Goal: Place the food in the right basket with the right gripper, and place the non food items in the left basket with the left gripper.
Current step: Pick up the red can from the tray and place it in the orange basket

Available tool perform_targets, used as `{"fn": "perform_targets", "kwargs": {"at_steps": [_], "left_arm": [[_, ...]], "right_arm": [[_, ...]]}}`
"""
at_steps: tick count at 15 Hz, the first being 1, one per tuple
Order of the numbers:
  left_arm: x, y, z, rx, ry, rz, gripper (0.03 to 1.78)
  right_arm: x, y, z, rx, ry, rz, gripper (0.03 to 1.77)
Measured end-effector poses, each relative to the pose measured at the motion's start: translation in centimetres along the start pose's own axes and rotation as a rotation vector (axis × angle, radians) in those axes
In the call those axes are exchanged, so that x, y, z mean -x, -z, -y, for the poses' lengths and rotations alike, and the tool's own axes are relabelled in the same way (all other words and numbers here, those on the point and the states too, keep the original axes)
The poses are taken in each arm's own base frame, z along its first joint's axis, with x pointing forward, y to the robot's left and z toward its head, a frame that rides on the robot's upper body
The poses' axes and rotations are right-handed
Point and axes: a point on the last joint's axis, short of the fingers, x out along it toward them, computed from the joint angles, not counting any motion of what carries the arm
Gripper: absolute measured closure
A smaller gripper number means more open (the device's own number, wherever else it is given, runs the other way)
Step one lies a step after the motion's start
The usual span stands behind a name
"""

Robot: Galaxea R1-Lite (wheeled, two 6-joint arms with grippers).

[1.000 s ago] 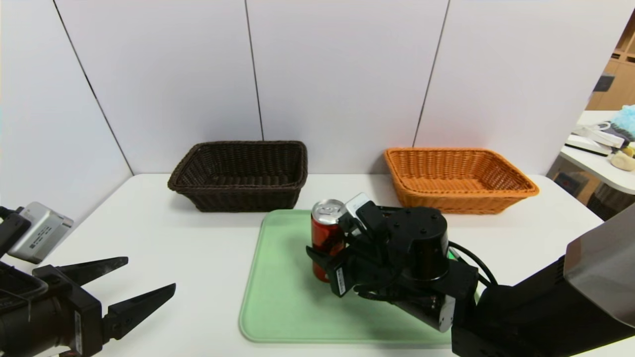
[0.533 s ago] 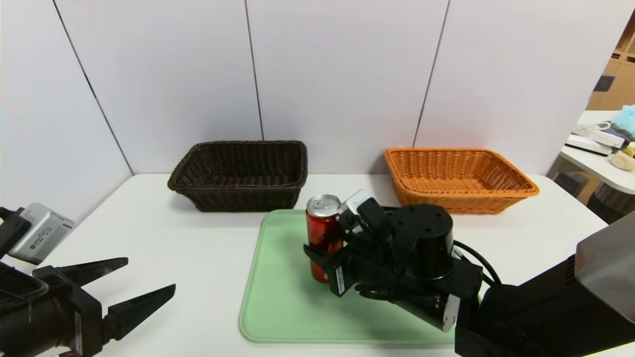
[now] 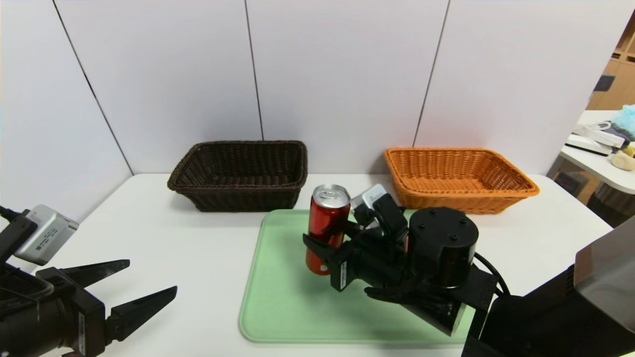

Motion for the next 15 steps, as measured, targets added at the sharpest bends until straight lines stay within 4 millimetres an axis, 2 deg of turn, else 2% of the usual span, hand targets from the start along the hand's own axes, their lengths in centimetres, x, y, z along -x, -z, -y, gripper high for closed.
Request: {"fn": "perform_targets", "kwargs": {"at_steps": [3, 8, 11, 15], "left_arm": [[0.0, 0.0, 0.0, 0.000, 0.000, -0.004, 0.12], [-0.1, 0.3, 0.0, -0.001, -0.001, -0.012, 0.12], [0.0, 0.5, 0.0, 0.000, -0.001, -0.015, 0.12], [0.0, 0.5, 0.0, -0.001, 0.000, -0.013, 0.12]], "right_arm": [[0.1, -1.2, 0.1, -0.004, 0.016, 0.036, 0.89], [0.3, -5.8, 1.6, -0.008, 0.130, 0.054, 0.89], [1.1, -10.1, 4.5, -0.011, 0.235, 0.069, 0.89], [3.3, -15.7, 9.0, -0.012, 0.361, 0.126, 0.89]]}}
